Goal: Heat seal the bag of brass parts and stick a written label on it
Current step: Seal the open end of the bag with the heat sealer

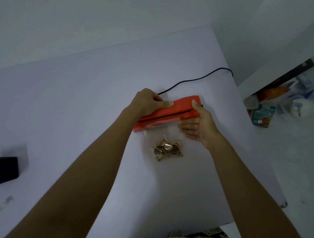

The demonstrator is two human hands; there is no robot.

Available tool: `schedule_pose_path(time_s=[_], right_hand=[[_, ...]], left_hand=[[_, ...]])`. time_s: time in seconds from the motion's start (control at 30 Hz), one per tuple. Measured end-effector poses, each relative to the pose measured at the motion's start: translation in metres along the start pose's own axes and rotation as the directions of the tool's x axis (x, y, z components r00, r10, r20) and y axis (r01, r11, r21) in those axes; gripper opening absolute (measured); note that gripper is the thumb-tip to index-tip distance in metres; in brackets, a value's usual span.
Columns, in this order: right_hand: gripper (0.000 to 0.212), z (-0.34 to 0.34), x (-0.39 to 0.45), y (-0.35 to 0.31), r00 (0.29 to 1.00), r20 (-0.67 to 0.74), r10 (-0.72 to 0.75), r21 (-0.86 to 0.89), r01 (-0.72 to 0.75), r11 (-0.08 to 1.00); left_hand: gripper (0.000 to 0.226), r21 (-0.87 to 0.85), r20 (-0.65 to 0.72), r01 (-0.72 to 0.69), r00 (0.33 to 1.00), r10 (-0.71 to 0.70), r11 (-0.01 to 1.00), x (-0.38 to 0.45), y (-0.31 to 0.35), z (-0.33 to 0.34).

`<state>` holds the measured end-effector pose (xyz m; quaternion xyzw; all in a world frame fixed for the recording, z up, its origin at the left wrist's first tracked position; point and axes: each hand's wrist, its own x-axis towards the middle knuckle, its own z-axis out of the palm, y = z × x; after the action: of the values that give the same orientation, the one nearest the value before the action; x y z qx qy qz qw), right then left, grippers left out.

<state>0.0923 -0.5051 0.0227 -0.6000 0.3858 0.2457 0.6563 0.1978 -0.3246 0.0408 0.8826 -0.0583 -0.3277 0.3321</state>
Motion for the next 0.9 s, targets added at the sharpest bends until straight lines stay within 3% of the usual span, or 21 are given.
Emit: schedule_pose_path(time_s=[0.9], right_hand=[[0.079,-0.0021,-0.0026,-0.0037,0.999,0.038,0.037,0.020,-0.038,0.999]], left_hand=[[0.054,-0.005,0.000,0.009,1.000,-0.009,1.000,-0.0003,-0.0003,-0.0018]])
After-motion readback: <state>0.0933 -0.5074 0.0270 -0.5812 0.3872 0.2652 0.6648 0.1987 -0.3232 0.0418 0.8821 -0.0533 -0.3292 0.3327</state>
